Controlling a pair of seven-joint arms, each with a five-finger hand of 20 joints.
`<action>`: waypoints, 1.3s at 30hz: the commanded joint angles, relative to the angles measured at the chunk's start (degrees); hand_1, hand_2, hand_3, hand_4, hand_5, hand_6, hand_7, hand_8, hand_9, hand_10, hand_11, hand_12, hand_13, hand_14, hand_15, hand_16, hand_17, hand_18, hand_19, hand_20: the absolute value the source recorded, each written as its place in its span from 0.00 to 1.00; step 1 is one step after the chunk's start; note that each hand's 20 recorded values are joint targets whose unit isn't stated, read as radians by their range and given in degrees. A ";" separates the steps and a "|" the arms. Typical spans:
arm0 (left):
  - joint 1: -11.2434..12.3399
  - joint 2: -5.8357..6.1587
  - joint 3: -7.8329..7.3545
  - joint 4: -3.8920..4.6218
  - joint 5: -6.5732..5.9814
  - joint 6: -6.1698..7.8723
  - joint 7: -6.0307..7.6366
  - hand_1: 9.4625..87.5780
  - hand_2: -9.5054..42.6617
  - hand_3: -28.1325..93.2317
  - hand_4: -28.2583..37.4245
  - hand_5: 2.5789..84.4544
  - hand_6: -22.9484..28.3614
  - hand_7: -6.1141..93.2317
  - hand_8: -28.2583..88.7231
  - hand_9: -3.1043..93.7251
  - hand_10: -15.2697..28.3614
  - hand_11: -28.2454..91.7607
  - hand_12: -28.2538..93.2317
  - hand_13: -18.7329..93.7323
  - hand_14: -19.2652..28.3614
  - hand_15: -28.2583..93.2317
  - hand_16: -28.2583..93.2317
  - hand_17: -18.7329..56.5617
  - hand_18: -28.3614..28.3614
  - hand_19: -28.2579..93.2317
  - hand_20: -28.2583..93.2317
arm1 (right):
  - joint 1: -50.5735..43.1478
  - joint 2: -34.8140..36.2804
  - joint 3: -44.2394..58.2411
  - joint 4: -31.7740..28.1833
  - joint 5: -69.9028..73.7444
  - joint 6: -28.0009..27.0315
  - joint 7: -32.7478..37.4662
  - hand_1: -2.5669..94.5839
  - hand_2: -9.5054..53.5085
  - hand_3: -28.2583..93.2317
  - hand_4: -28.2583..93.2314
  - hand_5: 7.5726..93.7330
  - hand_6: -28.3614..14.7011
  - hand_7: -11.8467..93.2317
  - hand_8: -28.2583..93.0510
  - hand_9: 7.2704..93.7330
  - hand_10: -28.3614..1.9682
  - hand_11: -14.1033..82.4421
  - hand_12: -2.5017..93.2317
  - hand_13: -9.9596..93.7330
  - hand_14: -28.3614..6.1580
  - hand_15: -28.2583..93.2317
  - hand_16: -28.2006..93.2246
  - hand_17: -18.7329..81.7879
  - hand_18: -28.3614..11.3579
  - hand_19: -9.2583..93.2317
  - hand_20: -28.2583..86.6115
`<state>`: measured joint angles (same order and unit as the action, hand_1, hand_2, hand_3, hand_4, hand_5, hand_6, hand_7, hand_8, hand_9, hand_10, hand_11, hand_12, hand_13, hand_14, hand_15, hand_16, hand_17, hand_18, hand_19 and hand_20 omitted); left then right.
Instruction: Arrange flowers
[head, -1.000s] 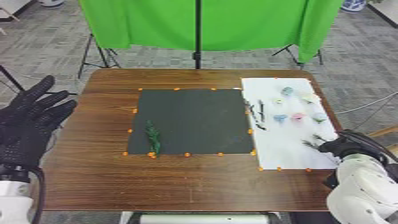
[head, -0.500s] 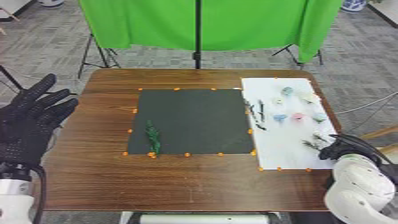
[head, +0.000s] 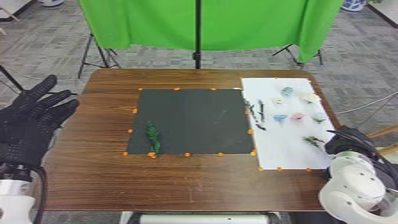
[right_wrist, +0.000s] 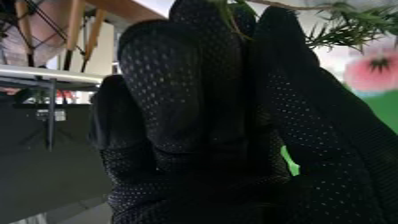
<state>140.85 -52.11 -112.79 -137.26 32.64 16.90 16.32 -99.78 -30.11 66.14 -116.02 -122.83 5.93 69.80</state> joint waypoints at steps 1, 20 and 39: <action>1.20 -0.31 -0.51 -0.09 -0.22 -0.12 -0.38 0.14 0.34 0.86 0.00 0.37 0.61 0.16 0.18 0.33 0.79 0.45 0.32 0.36 0.98 0.66 0.15 0.12 1.00 0.71 0.22 | 0.27 1.80 0.66 -2.19 -3.20 4.51 -0.63 0.60 0.00 0.78 0.00 0.93 0.65 0.28 0.29 1.00 0.59 0.44 0.21 0.94 0.66 0.70 0.38 0.71 0.26 1.00 0.52; -0.80 1.21 -1.75 -0.44 0.49 0.33 -2.72 0.15 0.34 0.86 0.00 0.37 0.62 0.16 0.18 0.33 0.79 0.45 0.32 0.36 0.98 0.66 0.15 0.12 1.00 0.71 0.22 | 48.38 -11.06 -34.12 -3.35 1.84 1.24 -10.24 0.60 0.00 0.80 0.00 0.95 0.63 0.27 0.30 1.00 0.61 0.49 0.20 0.97 0.66 0.69 0.40 0.74 0.25 1.00 0.57; -7.81 5.41 0.21 1.35 0.43 -1.11 -3.14 0.15 0.34 0.86 0.00 0.37 0.62 0.16 0.18 0.33 0.79 0.45 0.33 0.36 0.97 0.66 0.15 0.12 1.00 0.71 0.22 | 61.70 -35.07 -51.31 15.60 11.91 -5.65 -12.91 0.59 0.00 0.81 0.00 0.96 0.64 0.26 0.31 1.00 0.62 0.51 0.20 0.98 0.66 0.69 0.41 0.75 0.26 1.00 0.59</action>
<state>135.28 -47.75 -113.76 -137.14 32.85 16.88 13.41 -38.43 -59.92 16.74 -102.19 -112.57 2.21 55.00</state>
